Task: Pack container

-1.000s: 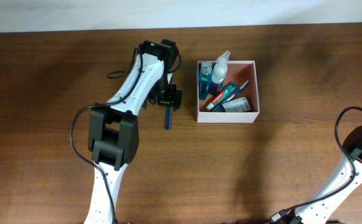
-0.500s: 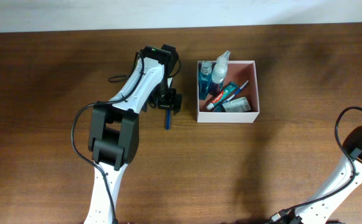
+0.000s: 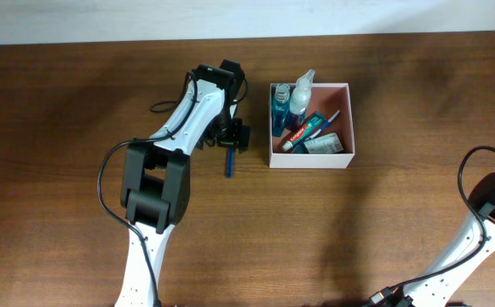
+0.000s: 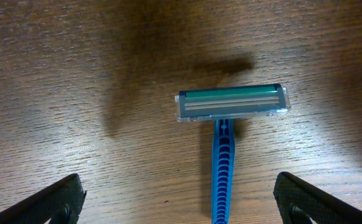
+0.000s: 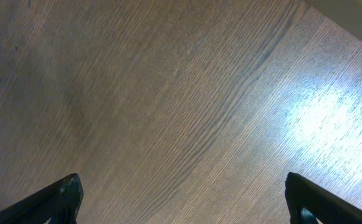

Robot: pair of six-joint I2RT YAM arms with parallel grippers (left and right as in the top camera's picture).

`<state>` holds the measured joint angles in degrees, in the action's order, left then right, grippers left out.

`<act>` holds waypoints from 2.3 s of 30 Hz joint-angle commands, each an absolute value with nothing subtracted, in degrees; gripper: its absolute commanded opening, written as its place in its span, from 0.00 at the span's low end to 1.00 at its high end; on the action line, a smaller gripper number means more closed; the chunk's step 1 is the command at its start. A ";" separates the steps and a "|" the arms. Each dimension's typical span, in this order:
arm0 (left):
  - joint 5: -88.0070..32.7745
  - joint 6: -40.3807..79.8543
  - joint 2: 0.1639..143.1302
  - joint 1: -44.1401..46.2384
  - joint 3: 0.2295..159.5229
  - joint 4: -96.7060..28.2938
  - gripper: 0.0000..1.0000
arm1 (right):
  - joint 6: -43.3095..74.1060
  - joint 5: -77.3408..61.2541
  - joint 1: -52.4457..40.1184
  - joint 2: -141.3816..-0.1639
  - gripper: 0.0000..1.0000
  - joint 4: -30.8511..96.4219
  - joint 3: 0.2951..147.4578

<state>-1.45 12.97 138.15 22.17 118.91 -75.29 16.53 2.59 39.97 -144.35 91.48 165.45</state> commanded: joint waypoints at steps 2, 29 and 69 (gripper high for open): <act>-1.26 13.10 136.90 22.48 118.19 -75.02 0.99 | 16.99 3.49 39.72 -143.98 0.99 91.46 165.91; -3.64 11.29 136.90 22.90 118.15 -78.11 0.99 | 17.02 3.49 39.72 -143.98 0.99 91.48 165.91; -0.84 13.50 136.90 23.49 118.15 -81.06 0.95 | 16.99 3.49 39.72 -143.98 0.99 91.46 165.91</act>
